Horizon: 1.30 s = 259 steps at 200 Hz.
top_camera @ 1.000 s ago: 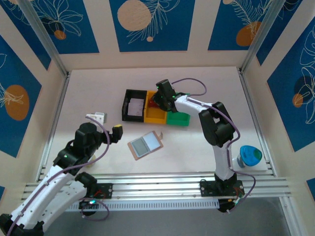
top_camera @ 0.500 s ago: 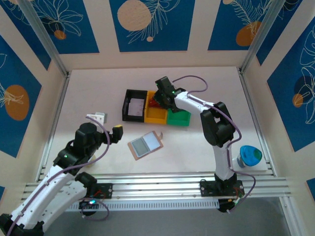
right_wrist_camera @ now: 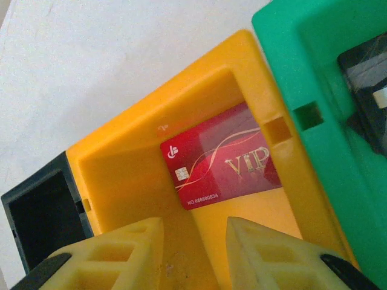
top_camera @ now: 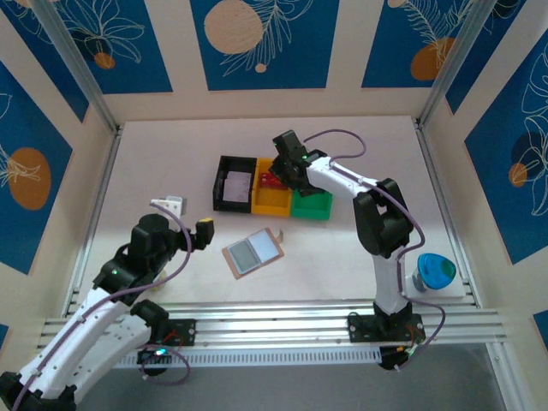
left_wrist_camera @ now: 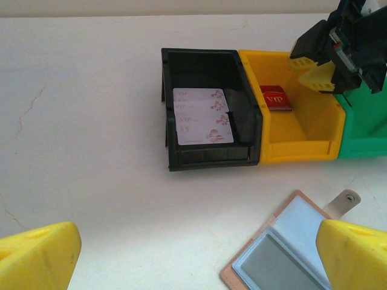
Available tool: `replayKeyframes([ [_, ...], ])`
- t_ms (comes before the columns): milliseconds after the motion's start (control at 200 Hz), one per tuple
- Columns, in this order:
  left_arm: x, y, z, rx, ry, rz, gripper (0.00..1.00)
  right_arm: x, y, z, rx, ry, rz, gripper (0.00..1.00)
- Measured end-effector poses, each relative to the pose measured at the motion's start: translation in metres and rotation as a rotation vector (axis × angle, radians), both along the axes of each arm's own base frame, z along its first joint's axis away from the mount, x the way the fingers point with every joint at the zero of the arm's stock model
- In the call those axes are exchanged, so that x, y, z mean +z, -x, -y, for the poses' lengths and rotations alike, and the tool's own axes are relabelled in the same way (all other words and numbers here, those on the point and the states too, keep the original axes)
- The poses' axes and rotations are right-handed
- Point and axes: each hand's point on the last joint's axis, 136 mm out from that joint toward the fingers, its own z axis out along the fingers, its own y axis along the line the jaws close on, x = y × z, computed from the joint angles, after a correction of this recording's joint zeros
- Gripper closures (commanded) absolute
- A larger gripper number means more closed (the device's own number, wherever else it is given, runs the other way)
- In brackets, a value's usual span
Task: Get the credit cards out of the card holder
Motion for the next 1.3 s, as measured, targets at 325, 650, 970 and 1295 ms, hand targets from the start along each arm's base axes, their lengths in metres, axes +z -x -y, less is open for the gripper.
replayKeyframes([
  [325, -0.002, 0.0, 0.002, -0.007, -0.001, -0.009, 0.0, 0.045, -0.003, -0.002, 0.057, -0.036, 0.076, 0.68],
  [650, -0.026, -0.001, 0.019, -0.079, -0.019, -0.131, 0.0, 0.089, 0.067, -0.02, 0.44, -0.134, 0.152, 0.71],
  [970, -0.052, -0.002, 0.05, -0.096, 0.005, -0.475, 0.0, 0.014, 0.174, -0.035, 0.812, -0.07, 0.005, 0.74],
  [1295, -0.111, 0.046, 0.064, 0.044, 0.223, -0.715, 0.0, -0.023, 0.206, -0.033, 0.941, -0.048, -0.033, 0.86],
])
